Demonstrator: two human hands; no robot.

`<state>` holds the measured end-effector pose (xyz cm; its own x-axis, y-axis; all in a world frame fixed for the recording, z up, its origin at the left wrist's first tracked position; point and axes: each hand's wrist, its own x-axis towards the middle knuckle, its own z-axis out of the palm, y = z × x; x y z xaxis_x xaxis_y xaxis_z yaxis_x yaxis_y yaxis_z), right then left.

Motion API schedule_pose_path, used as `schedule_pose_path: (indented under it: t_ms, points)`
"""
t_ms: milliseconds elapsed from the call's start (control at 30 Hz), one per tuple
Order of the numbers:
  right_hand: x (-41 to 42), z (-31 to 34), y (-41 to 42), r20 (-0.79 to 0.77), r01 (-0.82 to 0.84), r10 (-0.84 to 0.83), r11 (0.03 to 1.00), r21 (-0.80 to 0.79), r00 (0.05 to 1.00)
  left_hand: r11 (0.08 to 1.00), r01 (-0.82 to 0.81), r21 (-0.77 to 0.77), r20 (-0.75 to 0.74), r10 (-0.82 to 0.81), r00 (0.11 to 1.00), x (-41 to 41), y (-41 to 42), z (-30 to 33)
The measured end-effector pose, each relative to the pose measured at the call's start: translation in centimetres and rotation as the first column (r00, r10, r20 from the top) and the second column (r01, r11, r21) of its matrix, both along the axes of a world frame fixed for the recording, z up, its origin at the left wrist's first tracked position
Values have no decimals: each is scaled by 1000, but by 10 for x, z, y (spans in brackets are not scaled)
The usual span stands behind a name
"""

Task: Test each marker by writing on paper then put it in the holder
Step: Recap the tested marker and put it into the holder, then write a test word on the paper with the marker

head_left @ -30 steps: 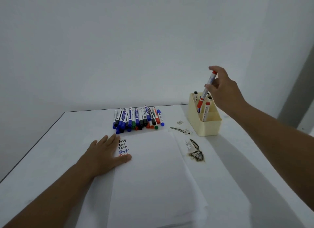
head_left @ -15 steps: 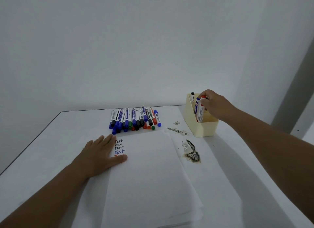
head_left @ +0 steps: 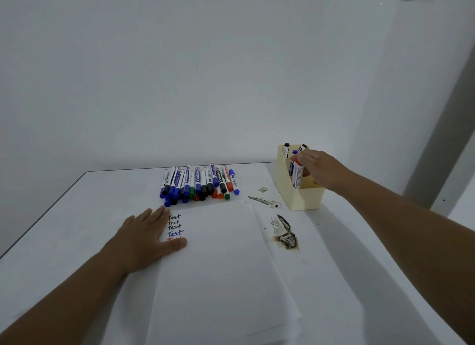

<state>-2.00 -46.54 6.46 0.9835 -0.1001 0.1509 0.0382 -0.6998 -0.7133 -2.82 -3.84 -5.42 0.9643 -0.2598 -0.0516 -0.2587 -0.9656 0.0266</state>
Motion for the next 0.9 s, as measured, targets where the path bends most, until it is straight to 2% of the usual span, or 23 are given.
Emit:
schedule_pose_path:
  t_ms: [133,267,333,400,500,600,733,900]
  points:
    - [0,6,0,74,60,-60,998,-5,995,1000,0,2,10,0,1000,0,1,-1]
    - [-6,17,18,318,126,-123,992,11,940,1000,-5,2,13,5,1000,1,-1,-1]
    - [-12,20,38,466,119,-98,993,-15,879,1000,-6,-2,16,6,1000,1,-2,0]
    - [-19,17,66,543,31,12,997,-71,840,1000,-5,-12,19,5,1000,1,-4,1]
    - [-32,0,112,410,-177,225,972,-152,884,1000,7,-20,4,-7,1000,-2,-6,3]
    - [-37,-28,151,279,-316,312,948,-30,908,1000,16,-18,-5,-16,1000,-5,-7,7]
    - [-34,-69,182,125,-333,317,933,138,940,999,17,-45,-8,-17,1000,-7,-6,9]
    - [-24,-105,183,30,-231,229,956,179,973,983,-5,-181,-30,0,1000,0,-2,6]
